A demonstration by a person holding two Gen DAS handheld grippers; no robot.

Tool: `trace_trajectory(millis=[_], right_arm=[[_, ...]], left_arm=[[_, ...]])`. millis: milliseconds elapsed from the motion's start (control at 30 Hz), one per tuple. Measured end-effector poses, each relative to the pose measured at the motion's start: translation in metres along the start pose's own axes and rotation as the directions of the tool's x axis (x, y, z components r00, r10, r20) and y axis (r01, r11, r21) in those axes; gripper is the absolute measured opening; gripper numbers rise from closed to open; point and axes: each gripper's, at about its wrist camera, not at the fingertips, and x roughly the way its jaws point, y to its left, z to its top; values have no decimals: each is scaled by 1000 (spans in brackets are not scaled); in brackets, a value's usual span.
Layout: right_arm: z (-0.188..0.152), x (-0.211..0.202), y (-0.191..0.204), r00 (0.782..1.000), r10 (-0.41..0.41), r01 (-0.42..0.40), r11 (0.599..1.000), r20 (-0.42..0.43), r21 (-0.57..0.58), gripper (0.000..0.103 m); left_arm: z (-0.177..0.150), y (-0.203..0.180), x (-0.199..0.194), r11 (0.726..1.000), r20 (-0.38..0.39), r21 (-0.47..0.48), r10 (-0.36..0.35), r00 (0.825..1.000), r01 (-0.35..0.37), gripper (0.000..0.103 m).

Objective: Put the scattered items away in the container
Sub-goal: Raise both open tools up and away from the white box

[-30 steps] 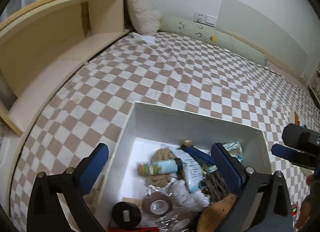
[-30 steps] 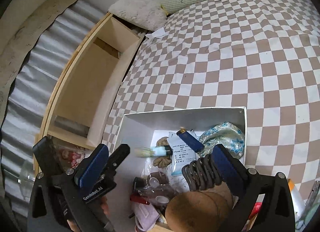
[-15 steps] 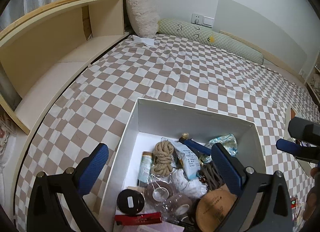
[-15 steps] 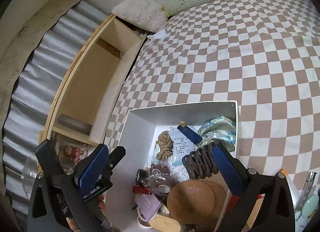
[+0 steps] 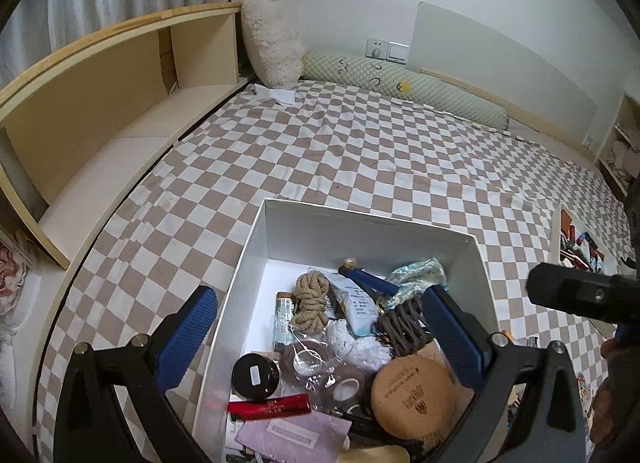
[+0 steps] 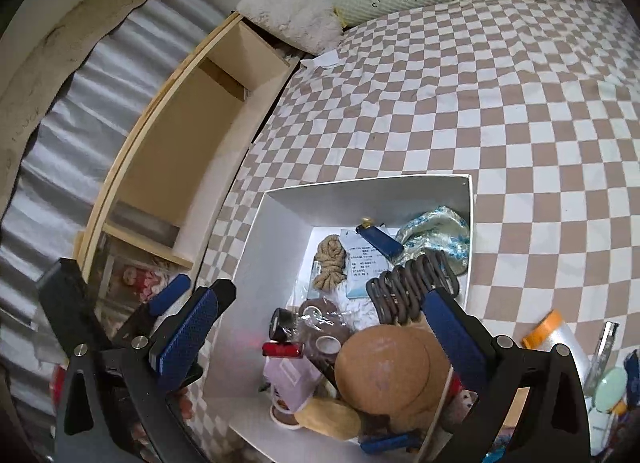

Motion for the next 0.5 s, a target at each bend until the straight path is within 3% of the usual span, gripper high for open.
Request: trace_trajectory(millis=[500], right_arm=[[-31, -45, 16, 984, -174, 179, 971, 46, -161, 103]], left_arm=[[-18, -15, -49, 999, 10, 35, -5, 1000, 4, 103]])
